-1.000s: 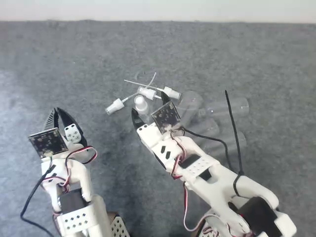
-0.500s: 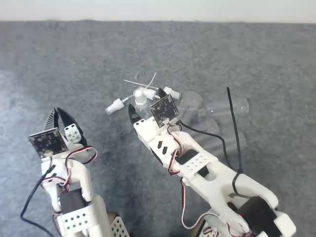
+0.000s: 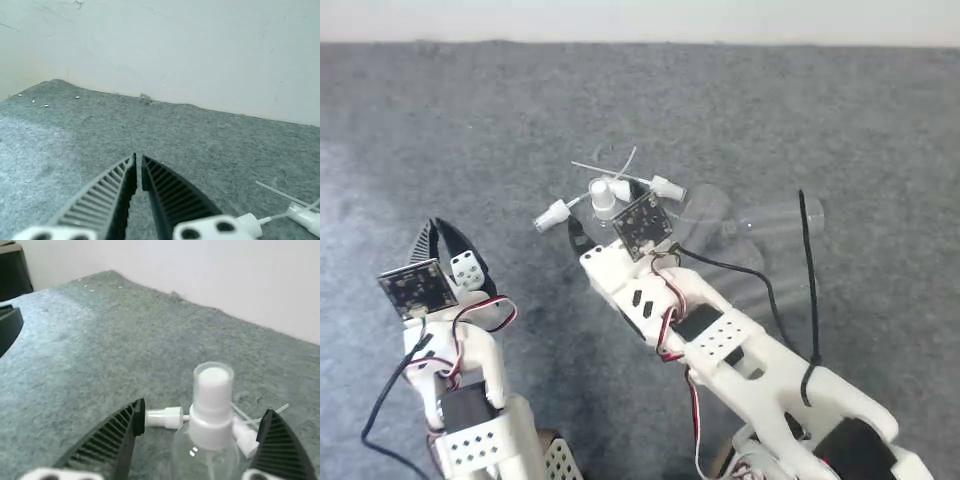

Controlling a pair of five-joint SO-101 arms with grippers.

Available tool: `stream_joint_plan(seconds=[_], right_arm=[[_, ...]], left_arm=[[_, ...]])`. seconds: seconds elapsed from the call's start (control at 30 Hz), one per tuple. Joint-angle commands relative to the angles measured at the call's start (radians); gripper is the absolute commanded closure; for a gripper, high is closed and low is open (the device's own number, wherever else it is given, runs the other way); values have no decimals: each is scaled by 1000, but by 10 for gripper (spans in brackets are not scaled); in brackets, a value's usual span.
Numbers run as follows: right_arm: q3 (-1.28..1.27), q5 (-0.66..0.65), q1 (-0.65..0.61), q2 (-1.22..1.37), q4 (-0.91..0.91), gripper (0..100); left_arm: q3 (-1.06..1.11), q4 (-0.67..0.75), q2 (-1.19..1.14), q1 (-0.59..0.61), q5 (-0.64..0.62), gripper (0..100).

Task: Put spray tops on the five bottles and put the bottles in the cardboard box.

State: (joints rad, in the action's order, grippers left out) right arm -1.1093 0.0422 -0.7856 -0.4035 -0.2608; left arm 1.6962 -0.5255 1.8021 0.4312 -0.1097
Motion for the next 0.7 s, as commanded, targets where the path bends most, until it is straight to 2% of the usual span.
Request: stream_joint_plan(seconds=[0.0,0.23,0.67], right_arm=[[55,8,-15,-30,8,665],[61,8,-10,77,-4,665],[94,2,42,255,-162,665]], left_arm=[[-12,-6,14,6,8,987],[-12,-6,14,6,8,987],[-12,-6,14,6,8,987]])
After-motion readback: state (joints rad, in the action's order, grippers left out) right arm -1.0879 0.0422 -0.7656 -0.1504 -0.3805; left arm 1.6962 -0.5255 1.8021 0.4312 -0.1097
